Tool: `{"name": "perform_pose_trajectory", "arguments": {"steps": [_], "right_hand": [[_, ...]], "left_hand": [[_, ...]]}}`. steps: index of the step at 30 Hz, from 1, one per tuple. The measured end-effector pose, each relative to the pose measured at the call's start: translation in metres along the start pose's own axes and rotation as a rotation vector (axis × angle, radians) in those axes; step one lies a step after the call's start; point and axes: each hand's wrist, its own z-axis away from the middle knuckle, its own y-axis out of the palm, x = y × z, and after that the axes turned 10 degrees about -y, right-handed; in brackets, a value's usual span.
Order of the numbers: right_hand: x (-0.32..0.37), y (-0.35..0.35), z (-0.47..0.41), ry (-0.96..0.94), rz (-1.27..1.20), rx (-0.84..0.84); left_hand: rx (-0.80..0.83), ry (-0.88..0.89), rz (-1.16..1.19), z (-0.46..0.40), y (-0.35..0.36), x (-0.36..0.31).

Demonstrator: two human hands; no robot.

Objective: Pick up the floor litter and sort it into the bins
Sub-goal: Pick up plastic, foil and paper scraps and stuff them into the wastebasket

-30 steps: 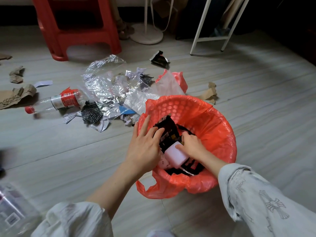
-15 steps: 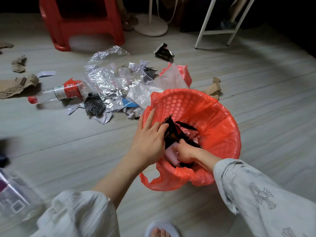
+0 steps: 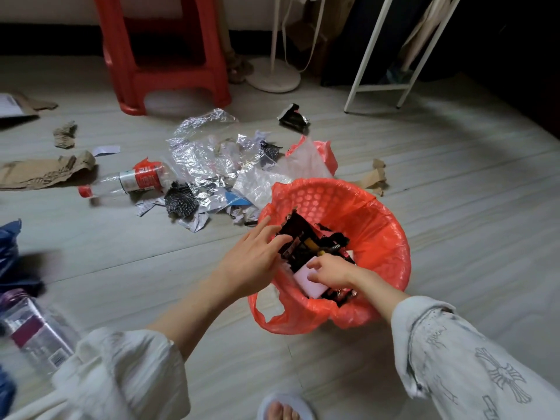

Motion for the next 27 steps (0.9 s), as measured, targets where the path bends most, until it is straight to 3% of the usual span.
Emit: {"name": "perform_pose_trajectory", "arguments": {"steps": [13, 19, 27], "right_hand": [[0.104, -0.048, 0.081, -0.274, 0.109, -0.354], [0.195, -0.044, 0.099, -0.440, 0.282, -0.281], [0.321, 0.020, 0.078, -0.662, 0.396, -0.157]], "left_hand": [[0.065, -0.098, -0.064, 0.050, -0.117, -0.007], [0.113, -0.252, -0.039, 0.119, -0.181, 0.019], [0.075, -0.612, 0.058, 0.243, -0.221, 0.110]]}}
